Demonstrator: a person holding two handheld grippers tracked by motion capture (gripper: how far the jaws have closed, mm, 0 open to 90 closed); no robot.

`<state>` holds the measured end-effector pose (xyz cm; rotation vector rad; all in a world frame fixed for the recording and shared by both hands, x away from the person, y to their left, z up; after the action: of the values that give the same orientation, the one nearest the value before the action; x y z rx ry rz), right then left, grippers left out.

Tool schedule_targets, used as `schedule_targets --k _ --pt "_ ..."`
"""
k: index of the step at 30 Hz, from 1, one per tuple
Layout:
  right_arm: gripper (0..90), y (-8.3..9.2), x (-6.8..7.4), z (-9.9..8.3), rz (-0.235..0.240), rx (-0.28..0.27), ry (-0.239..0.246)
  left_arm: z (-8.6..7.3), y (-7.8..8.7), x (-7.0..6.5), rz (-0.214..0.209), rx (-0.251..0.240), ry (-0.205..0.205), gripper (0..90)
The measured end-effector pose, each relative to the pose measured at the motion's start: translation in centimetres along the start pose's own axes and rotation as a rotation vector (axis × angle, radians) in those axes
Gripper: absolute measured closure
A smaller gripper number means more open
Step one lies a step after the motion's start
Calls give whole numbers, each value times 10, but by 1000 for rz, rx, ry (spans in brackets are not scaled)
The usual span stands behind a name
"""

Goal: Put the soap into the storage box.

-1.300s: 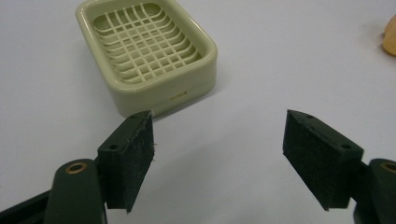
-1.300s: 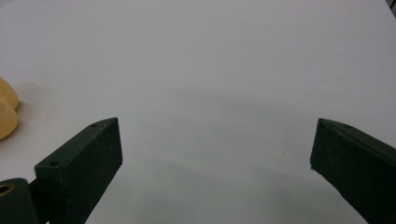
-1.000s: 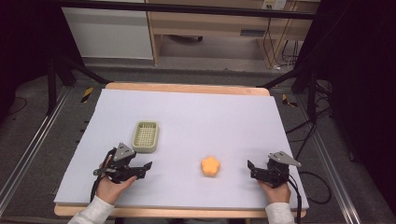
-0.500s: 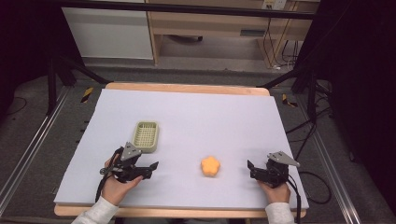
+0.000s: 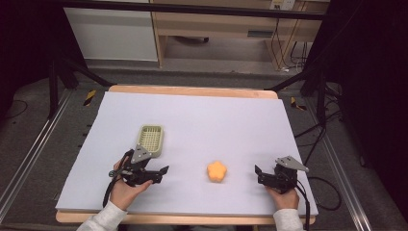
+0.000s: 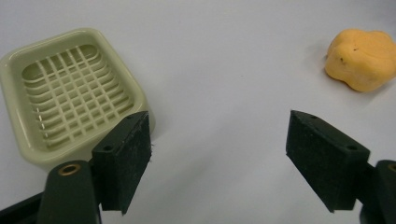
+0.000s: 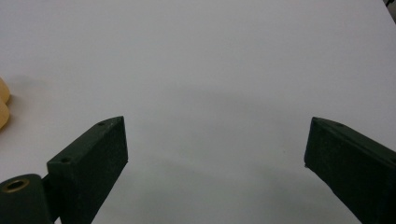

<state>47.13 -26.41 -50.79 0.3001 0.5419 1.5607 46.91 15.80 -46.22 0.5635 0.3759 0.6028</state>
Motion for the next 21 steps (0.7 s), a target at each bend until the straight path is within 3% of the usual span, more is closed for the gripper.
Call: schedule_targets --k 21 --pt "69 0 0 0 -6 1 -1 29 -26 -25 -61 10 -35 220"
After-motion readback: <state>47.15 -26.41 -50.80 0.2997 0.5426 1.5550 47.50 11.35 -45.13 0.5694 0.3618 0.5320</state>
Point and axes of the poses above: each handheld gripper's, and its own axes: y roughly backward along the jaws, z roughly out of its top, x roughly to its left, the point moved 4 cm from there along -y, roughly forward along the jaws, and after that the axes turned 15 degrees about -z, right-handed, at the moved point
